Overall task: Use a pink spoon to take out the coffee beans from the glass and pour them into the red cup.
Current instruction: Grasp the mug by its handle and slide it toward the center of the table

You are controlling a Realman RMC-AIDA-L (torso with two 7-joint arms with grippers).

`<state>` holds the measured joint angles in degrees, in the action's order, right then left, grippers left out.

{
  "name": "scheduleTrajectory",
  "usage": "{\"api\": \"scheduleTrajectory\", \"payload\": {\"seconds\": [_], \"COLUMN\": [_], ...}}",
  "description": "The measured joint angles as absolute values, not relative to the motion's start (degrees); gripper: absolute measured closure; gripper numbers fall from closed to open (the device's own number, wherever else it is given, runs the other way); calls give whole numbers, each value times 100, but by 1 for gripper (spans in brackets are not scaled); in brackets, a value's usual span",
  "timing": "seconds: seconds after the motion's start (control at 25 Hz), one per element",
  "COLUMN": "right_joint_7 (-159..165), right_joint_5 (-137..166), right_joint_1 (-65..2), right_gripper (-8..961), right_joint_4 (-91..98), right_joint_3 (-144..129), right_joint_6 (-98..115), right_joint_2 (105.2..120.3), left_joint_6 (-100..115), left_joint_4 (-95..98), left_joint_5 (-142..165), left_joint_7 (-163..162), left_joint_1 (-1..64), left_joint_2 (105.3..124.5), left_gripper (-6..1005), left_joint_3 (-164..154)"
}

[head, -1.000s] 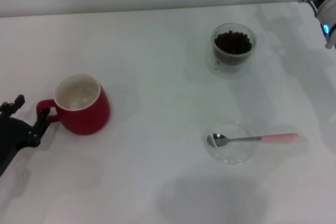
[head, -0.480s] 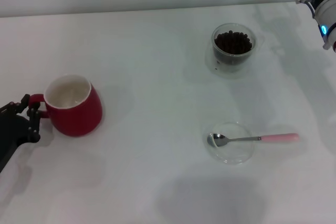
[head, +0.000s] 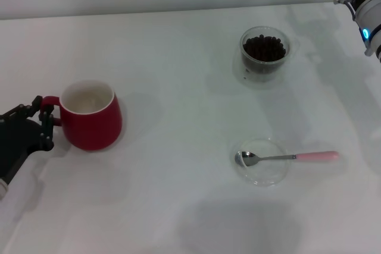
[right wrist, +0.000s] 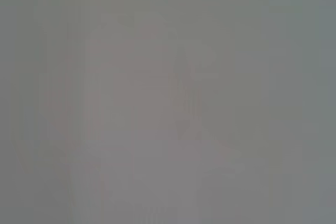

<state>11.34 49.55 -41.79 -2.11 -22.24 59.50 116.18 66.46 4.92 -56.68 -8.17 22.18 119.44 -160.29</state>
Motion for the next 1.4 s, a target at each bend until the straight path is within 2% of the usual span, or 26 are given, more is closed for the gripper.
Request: {"api": "scheduleTrajectory", "payload": {"seconds": [1.16,1.36,1.4], "right_joint_7": [1129,1098,1097], "right_joint_5": [4987,4974,4969], "right_joint_1": [-4136,-4121,-4119], "right_gripper": [84,84,84], "right_joint_4": [-158,-154,-148], "right_joint_3": [-2277,-2276,-2277], "right_joint_6": [5949,5953,5956], "right_joint_2": [11600,11593,11592], "left_joint_6": [5978,5854,5850], "left_joint_4": [1177,1178,1178], "left_joint_5": [-5240,-5238,-5238], "left_joint_7": [-99,-78,-78], "left_joint_1": [2607,2624,2624], "left_joint_2": [11961,11962,11962], "left_gripper": [876,853,820], "left_joint_3": [-16064,-16066,-16067]}}
